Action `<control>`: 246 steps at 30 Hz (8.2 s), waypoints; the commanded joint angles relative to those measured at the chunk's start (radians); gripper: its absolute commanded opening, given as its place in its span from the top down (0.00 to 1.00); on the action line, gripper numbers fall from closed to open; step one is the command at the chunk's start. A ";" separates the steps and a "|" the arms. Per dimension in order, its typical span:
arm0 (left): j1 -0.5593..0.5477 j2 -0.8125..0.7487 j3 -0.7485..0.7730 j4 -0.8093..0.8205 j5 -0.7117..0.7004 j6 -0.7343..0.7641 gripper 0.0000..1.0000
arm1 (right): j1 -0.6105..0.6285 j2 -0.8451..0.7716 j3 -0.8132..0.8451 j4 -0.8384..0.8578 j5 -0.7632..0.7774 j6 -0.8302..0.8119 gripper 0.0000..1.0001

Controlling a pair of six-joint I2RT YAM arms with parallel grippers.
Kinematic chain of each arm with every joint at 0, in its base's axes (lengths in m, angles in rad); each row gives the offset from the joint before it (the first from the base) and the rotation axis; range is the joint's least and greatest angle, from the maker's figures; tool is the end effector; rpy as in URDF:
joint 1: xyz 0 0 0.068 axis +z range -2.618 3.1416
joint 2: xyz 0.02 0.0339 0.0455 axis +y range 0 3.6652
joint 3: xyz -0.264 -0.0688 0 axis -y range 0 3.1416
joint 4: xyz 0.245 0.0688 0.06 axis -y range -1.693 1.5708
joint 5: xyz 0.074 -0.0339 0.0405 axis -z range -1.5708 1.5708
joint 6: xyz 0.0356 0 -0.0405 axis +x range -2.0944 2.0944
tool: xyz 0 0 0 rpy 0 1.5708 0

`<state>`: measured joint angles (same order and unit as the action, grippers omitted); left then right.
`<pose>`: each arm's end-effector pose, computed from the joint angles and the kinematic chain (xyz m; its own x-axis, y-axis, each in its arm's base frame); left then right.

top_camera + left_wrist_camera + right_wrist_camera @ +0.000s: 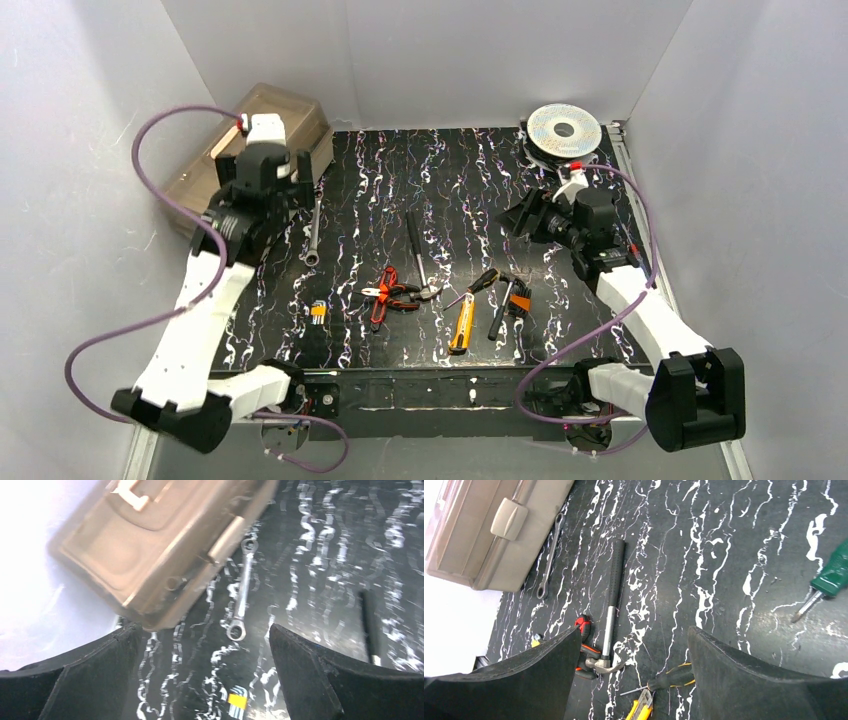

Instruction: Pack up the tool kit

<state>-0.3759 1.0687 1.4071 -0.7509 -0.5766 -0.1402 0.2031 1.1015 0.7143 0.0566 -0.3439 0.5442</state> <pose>0.1925 -0.0551 0.4412 -0.3473 0.0111 -0.9377 -0.2074 0.9743 0.0884 0.2442 0.0625 0.2771 -0.5320 0.3881 -0.7525 -0.2651 0.7678 0.5833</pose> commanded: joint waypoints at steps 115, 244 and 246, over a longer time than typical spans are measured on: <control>0.769 1.273 0.931 0.015 0.925 0.080 1.00 | 0.081 -0.042 -0.120 0.271 -0.016 0.041 0.18; 0.420 0.227 -0.455 0.486 1.293 -0.304 0.02 | 0.231 1.155 0.412 1.463 -0.311 1.146 0.20; 0.419 0.250 -0.443 0.480 1.310 -0.302 0.02 | 0.231 1.158 0.418 1.478 -0.313 1.165 0.24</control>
<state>0.0578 1.2655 0.9527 -0.2157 0.6899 -0.4496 0.4126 2.2475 1.0695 1.3495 -0.6434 1.6169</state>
